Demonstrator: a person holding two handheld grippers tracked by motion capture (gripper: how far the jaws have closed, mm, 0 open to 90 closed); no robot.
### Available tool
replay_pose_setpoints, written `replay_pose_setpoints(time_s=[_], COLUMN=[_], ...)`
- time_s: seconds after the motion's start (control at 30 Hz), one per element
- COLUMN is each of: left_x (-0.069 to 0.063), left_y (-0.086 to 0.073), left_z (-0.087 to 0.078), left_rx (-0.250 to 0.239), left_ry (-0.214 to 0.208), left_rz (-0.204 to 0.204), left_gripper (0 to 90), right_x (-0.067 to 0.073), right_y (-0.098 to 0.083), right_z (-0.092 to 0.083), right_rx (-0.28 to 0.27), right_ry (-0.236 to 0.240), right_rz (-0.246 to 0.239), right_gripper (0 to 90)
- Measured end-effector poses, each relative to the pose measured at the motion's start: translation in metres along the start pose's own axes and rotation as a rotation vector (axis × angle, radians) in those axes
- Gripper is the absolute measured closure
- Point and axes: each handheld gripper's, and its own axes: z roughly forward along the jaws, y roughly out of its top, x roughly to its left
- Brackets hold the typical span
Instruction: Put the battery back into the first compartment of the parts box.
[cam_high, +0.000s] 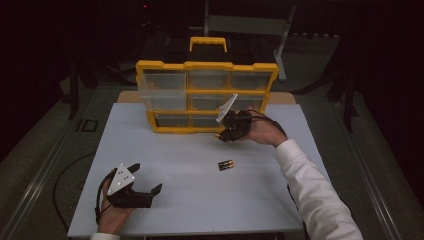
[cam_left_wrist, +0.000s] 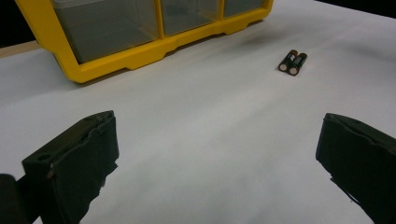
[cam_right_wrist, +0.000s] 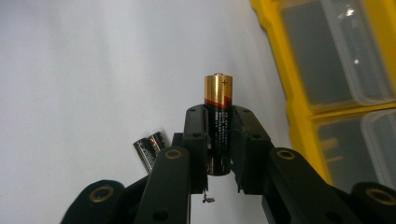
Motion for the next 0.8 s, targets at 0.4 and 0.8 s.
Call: replay_pose_setpoints(time_s=[0.4,0.8], left_x=[0.0,0.0], left_y=[0.0,0.0], left_z=[0.0,0.0], left_rx=[-0.002,-0.005], left_ry=[-0.003,-0.006], left_rz=[0.001,-0.002], left_gripper=[0.1,0.1], right_x=[-0.005,-0.008], right_y=[0.012,0.027], right_z=[-0.021,-0.042], right_rx=[-0.042,-0.087], right_ry=[-0.014,-0.04], right_rz=[0.001,0.019], right_gripper=[77.2,77.2])
